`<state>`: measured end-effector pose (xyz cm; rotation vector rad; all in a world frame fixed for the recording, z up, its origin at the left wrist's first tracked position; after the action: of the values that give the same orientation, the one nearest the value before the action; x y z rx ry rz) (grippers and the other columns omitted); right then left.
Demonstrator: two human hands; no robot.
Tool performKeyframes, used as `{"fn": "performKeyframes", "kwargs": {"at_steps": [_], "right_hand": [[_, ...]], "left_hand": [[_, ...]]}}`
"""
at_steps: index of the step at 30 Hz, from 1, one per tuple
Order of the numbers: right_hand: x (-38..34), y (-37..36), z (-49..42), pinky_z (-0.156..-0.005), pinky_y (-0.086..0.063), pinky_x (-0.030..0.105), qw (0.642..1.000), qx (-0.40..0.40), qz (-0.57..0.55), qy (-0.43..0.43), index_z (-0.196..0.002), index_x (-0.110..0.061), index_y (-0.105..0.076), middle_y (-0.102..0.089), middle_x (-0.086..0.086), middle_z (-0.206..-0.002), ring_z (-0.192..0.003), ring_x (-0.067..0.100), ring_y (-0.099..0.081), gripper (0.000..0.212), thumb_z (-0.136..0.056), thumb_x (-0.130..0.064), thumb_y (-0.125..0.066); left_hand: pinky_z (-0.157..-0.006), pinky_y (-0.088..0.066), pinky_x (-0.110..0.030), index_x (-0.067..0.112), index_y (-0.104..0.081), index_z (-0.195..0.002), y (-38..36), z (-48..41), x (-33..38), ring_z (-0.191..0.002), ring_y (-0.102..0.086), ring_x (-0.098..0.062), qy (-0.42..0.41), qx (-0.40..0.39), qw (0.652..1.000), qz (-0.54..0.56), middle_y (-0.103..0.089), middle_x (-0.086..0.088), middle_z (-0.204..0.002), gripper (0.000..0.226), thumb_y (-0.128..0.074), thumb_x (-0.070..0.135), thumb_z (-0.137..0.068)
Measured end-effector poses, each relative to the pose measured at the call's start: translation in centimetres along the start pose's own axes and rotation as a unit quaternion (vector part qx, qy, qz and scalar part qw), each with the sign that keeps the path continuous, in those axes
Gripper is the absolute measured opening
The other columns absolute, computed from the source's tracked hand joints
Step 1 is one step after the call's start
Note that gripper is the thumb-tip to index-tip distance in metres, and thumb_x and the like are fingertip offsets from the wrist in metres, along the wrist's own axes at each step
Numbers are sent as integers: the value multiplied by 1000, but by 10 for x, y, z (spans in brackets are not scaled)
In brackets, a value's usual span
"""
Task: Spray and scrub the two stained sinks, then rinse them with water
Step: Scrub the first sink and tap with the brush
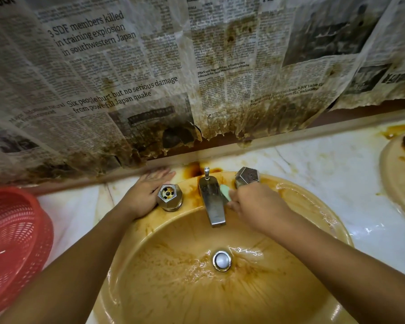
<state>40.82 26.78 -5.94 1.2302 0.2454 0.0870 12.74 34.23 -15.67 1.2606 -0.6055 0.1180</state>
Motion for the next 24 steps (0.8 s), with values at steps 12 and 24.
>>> {"fn": "performKeyframes", "kwargs": {"at_steps": [12, 24], "right_hand": [[-20, 39, -66, -67, -47, 32, 994, -82, 66, 14, -100, -11, -67, -64, 3, -92, -78, 23, -58, 14, -98, -25, -63], [1, -11, 4, -69, -42, 33, 998, -42, 22, 27, -130, -31, -64, -57, 5, -96, -96, 30, -63, 31, -106, -44, -49]], "left_hand": [[-118, 4, -16, 43, -34, -155, 3, 1, -1, -154, -11, 0, -8, 14, 1000, 1, -21, 20, -163, 56, -24, 53, -101], [-121, 2, -21, 42, -34, -156, 3, 3, 1, -154, -12, -2, -3, 16, 1000, -2, -21, 18, -164, 45, -32, 35, -112]]}}
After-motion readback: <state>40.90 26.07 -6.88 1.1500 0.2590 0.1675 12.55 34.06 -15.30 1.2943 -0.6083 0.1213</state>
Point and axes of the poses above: each hand's wrist, its own z-axis away from the middle knuckle, its own y-axis out of the back of the hand, x = y × z, the point moved 6 cm from there along -z, towards the middle knuckle
